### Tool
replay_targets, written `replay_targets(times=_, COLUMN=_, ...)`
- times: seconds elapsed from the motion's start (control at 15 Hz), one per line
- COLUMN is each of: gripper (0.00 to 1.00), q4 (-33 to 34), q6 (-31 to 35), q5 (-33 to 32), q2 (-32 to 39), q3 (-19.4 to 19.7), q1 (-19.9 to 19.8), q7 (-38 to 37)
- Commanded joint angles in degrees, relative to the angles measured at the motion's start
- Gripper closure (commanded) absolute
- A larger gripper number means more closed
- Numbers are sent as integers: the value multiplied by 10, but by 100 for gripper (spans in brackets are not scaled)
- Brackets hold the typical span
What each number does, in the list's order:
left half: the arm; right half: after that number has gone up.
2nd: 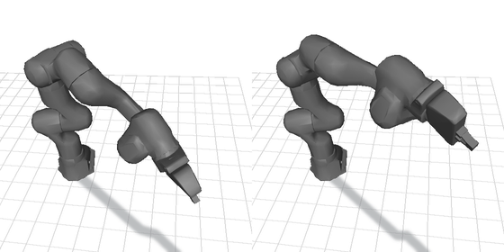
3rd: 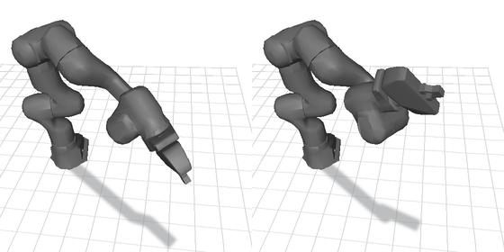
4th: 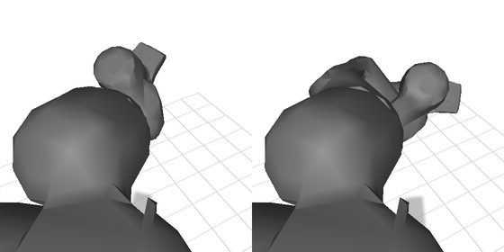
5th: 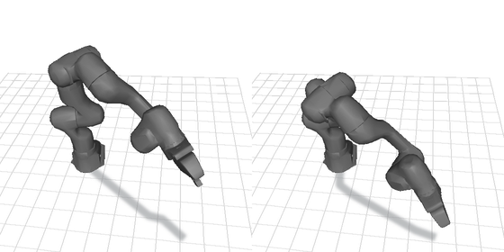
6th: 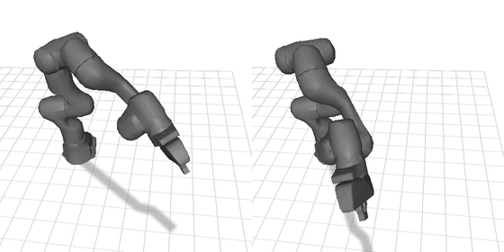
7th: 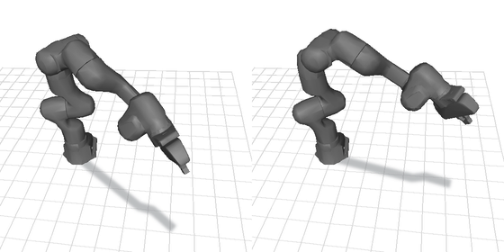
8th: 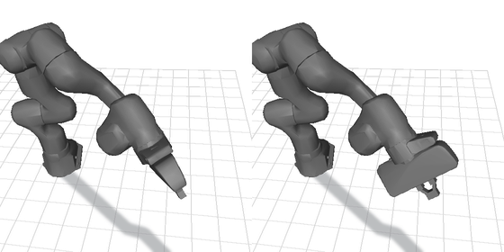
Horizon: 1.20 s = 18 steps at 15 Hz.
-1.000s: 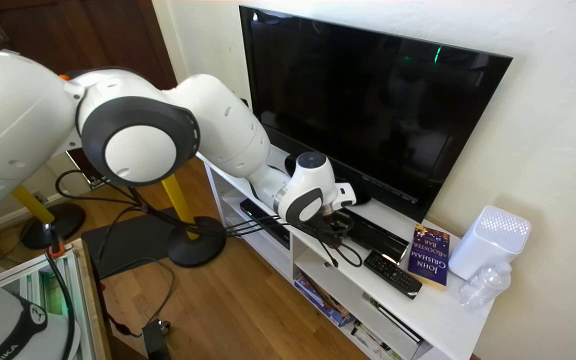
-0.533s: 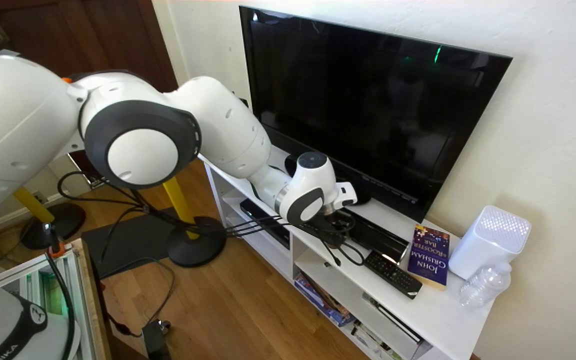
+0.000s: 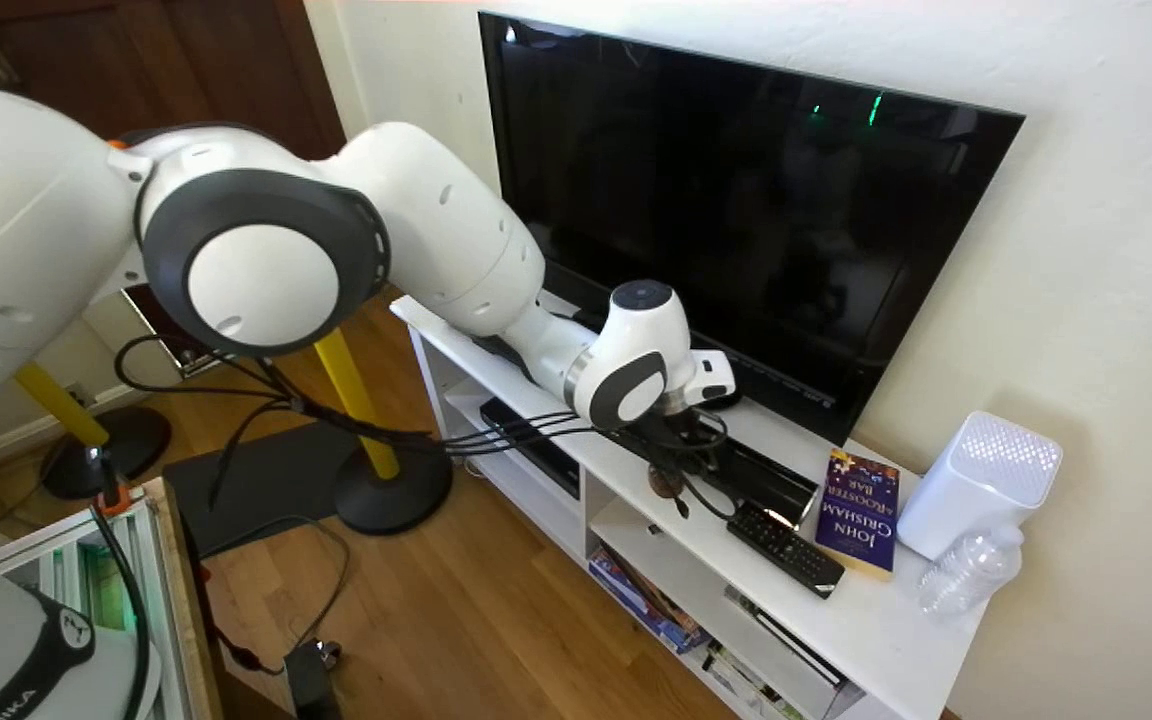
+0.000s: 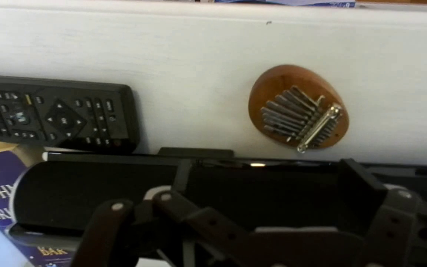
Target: Move the brown object forward
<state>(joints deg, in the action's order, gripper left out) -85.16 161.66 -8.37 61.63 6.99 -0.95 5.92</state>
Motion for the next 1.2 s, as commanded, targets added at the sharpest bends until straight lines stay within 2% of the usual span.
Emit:
replay_targets(times=0.0, gripper=0, q4=-73, q6=-31, q5=22, q2=-89, q3=-21, q1=-9, q7=-23)
replay_targets(times=0.2, gripper=0, q4=-131, q6=-36, q5=37, q2=-151, q3=-29, q1=-7, q7=-45)
replay_targets(times=0.53, gripper=0, q4=-224, q6=-63, q5=32, q2=-238, q3=-7, q1=25, q7=-101)
replay_targets(times=0.8, gripper=0, q4=-286, q6=-100, q5=30, q2=-296, q3=-9, q1=36, q7=-124)
replay_targets(times=0.93, gripper=0, q4=-307, q6=-105, q5=29, q2=-318, q3=-9, q1=38, q7=-132)
replay_targets(times=1.0, gripper=0, q4=-313, q6=-87, q5=24, q2=-320, q3=-5, q1=42, q7=-143)
replay_targets(times=1.07, gripper=0, q4=-274, q6=-96, q5=26, q2=-288, q3=-13, q1=31, q7=-123)
replay_targets(times=1.13, gripper=0, q4=-278, q6=-96, q5=26, q2=-293, q3=-13, q1=31, q7=-124)
